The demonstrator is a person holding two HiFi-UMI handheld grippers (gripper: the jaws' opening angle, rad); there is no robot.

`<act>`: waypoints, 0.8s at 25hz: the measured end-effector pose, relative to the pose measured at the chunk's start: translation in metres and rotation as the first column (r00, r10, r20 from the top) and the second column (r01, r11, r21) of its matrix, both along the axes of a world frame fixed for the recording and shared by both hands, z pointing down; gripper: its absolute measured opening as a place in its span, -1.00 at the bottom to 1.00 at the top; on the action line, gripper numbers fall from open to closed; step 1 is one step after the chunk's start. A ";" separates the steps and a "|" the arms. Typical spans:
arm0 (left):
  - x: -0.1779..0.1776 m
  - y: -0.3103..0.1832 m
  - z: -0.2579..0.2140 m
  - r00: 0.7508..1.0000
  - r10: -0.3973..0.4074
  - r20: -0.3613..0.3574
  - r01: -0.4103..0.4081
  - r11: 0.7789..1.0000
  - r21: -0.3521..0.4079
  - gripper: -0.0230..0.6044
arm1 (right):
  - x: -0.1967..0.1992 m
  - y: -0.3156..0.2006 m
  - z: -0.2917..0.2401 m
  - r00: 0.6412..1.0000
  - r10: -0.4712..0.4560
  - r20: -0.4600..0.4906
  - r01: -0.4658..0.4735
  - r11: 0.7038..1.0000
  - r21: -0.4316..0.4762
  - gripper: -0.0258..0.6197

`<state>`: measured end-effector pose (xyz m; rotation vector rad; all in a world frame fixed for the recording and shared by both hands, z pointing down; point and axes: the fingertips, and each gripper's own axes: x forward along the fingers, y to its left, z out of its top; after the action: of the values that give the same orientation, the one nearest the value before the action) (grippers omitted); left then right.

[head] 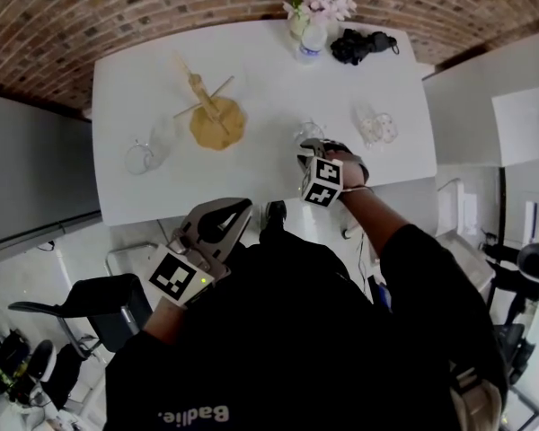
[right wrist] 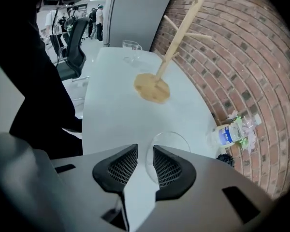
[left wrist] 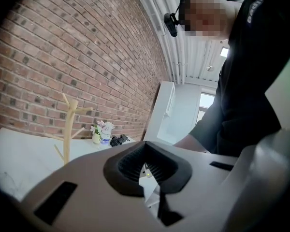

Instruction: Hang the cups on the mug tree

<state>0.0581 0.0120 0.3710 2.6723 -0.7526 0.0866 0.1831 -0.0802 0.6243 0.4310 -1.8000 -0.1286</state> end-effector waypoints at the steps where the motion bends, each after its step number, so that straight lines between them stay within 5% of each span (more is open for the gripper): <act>1: -0.002 0.001 0.000 1.000 -0.001 0.001 0.001 1.000 -0.004 -0.93 | -0.001 0.000 0.002 1.000 -0.009 -0.013 0.009 1.000 -0.013 -0.54; 13: -0.020 0.010 -0.010 1.000 -0.018 0.006 0.017 0.999 0.033 -0.93 | 0.007 -0.004 0.029 0.973 -0.104 -0.207 0.072 0.985 -0.154 -0.70; 20: -0.029 0.016 -0.012 1.000 -0.015 0.025 0.014 0.999 0.037 -0.93 | 0.006 -0.003 0.032 0.966 -0.133 -0.221 0.083 0.971 -0.225 -0.75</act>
<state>0.0287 0.0281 0.3588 2.7052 -0.7886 0.1036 0.1889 -0.0832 0.6562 0.1551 -1.5825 -0.0578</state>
